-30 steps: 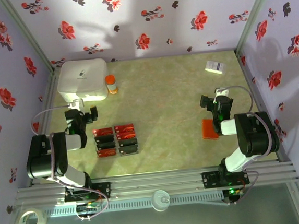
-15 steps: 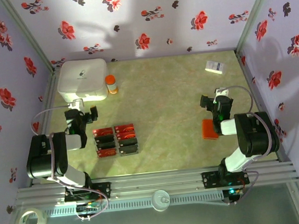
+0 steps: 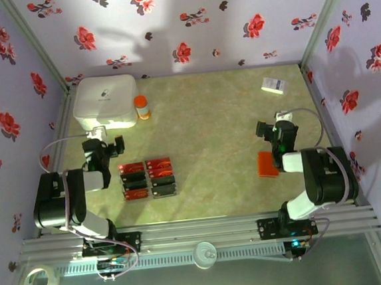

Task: Put the credit cards into the card holder

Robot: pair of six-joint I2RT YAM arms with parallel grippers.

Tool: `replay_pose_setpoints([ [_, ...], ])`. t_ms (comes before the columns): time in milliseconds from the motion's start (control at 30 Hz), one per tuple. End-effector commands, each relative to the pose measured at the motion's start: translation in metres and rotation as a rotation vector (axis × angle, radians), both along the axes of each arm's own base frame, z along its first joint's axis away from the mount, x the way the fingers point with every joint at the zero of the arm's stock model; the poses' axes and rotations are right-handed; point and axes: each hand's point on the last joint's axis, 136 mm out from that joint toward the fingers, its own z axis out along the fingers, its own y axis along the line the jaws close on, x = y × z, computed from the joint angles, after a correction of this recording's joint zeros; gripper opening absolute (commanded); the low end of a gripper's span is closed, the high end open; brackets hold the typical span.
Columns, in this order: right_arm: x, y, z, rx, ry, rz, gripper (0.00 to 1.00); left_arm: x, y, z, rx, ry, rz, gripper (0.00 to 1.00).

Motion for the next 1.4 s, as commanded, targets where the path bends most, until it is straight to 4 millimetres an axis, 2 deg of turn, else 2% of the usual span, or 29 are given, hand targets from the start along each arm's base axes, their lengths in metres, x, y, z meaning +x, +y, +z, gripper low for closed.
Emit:
replay_pose_setpoints([
  [0, 0.002, -0.021, 0.045, 0.017, -0.01, -0.132, 0.99, 0.006, 0.012, 0.028, -0.002, -0.021, 0.072, 1.0],
  [100, -0.01, -0.035, 0.072, 0.126, -0.01, -0.288, 0.99, 0.004, 0.021, 0.045, 0.002, 0.0, 0.126, 1.0],
  [167, -0.011, -0.029, 0.086, 0.184, -0.012, -0.264, 0.99, 0.0, 0.031, 0.059, -0.031, 0.013, 0.209, 1.0],
  [267, -0.006, -0.001, 0.103, 0.274, 0.0, -0.122, 0.99, -0.008, 0.039, 0.082, -0.11, 0.039, 0.306, 1.0],
  [333, -0.003, 0.024, 0.114, 0.331, 0.009, 0.01, 0.99, -0.018, 0.04, 0.092, -0.18, 0.076, 0.358, 1.0],
  [433, -0.006, 0.059, 0.125, 0.389, 0.052, 0.151, 0.99, -0.04, 0.036, 0.095, -0.296, 0.162, 0.421, 1.0],
  [533, -0.019, 0.102, 0.125, 0.362, 0.126, 0.275, 0.99, -0.064, 0.028, 0.092, -0.384, 0.254, 0.454, 1.0],
  [667, -0.048, 0.165, 0.107, 0.28, 0.233, 0.446, 0.98, -0.106, 0.02, 0.08, -0.481, 0.343, 0.504, 1.0],
  [833, -0.094, 0.237, 0.073, 0.194, 0.362, 0.649, 0.94, -0.159, 0.025, 0.046, -0.542, 0.387, 0.638, 1.0],
  [1000, -0.148, 0.3, 0.042, 0.075, 0.444, 0.844, 0.92, -0.187, 0.027, 0.009, -0.546, 0.476, 0.725, 1.0],
  [1167, -0.194, 0.339, 0.02, -0.078, 0.46, 0.989, 0.92, -0.202, 0.026, -0.016, -0.527, 0.554, 0.761, 1.0],
  [1367, -0.227, 0.365, 0.005, -0.201, 0.454, 1.114, 0.96, -0.201, 0.026, -0.019, -0.51, 0.561, 0.748, 1.0],
])
